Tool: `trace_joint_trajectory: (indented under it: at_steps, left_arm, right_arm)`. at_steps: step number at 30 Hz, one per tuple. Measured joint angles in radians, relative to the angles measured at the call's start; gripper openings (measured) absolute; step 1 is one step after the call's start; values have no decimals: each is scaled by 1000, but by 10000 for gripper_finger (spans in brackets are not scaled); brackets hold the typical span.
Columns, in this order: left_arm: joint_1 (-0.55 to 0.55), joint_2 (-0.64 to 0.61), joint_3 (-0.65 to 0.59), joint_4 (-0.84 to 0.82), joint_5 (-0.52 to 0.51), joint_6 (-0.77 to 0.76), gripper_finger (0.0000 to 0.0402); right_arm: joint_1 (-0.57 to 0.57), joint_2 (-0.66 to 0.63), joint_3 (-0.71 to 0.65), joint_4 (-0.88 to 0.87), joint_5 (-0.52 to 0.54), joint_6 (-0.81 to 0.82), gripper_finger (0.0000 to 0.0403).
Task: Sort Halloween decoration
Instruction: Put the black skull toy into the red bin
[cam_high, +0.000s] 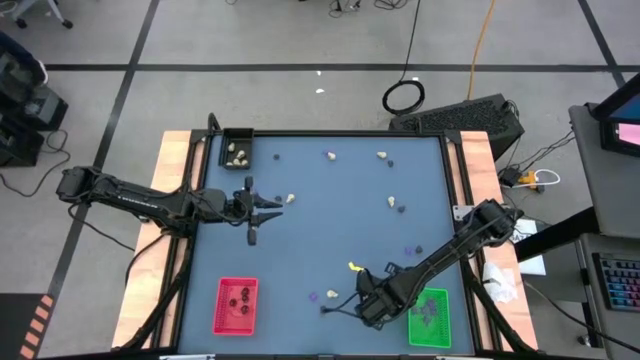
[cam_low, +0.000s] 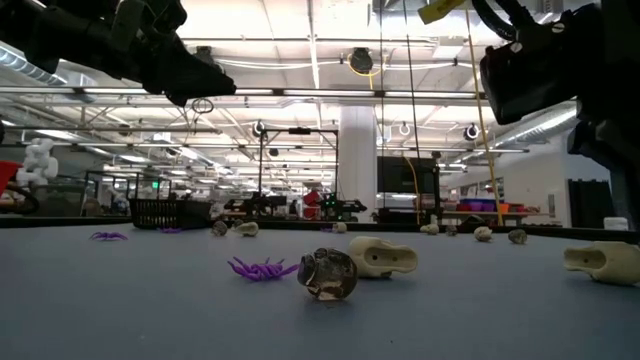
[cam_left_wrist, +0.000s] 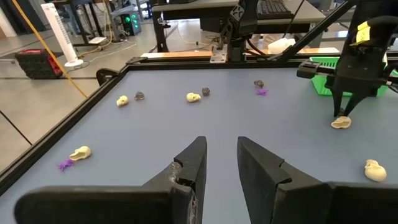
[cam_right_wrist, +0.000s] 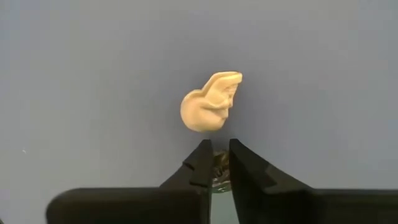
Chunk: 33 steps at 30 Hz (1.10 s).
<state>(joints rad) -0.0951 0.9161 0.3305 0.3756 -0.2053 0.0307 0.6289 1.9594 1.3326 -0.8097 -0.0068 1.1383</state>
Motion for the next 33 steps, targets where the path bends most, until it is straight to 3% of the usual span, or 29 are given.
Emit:
trace_joint_trajectory:
  at_steps: [25,29,33]
  left_arm:
    - [0,0,0,0,0,0,84]
    - [0,0,0,0,0,0,84]
    - [0,0,0,0,0,0,84]
  right_arm:
    - [10,-35,-4,1,34,-115,0]
    - [13,-35,-3,6,30,-106,12]
    - [13,-36,2,-2,-1,-104,50]
